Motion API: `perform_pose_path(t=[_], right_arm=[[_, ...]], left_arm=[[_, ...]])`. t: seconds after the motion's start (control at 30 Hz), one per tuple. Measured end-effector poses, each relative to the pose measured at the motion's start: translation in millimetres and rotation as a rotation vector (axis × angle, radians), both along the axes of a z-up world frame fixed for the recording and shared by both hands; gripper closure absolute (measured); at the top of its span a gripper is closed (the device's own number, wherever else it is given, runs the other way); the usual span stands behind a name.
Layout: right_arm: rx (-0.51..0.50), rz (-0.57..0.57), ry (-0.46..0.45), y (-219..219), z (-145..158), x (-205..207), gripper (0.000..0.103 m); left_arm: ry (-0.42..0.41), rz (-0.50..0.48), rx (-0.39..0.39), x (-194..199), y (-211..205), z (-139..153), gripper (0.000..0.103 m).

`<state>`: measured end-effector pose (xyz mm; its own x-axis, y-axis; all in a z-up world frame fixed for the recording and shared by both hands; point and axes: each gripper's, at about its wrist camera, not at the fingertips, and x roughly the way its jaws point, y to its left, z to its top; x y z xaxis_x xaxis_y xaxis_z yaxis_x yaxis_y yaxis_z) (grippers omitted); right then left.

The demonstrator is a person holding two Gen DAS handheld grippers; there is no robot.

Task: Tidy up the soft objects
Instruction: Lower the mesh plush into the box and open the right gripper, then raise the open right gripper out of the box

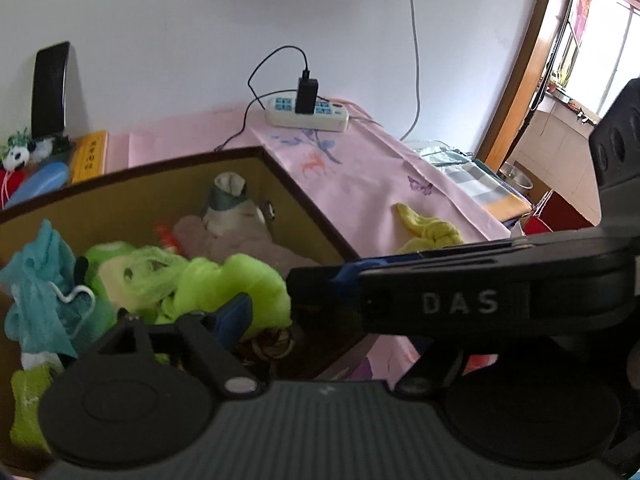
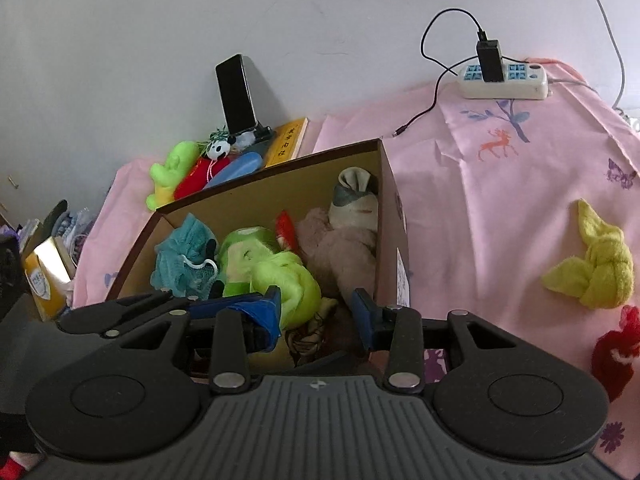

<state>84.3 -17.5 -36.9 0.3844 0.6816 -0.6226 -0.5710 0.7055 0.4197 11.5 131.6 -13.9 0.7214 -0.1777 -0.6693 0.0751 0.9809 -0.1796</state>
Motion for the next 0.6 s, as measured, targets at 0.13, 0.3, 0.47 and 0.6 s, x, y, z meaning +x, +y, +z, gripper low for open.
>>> perform_pose_path(t=[0.13, 0.3, 0.47, 0.6], right_arm=[[0.030, -0.015, 0.018, -4, 1, 2, 0.080], [0.051, -0.024, 0.027, -8, 2, 1, 0.080], [0.080, -0.029, 0.038, -15, 4, -1, 0.080], [0.090, -0.030, 0.038, -21, 5, -4, 0.080]], left_arm=[[0.006, 0.007, 0.013, -1, 1, -1, 0.022], [0.029, 0.011, 0.011, -4, 1, -1, 0.020], [0.016, 0.006, 0.026, -13, -7, 5, 0.017], [0.009, 0.016, 0.050, -18, -14, 9, 0.014]])
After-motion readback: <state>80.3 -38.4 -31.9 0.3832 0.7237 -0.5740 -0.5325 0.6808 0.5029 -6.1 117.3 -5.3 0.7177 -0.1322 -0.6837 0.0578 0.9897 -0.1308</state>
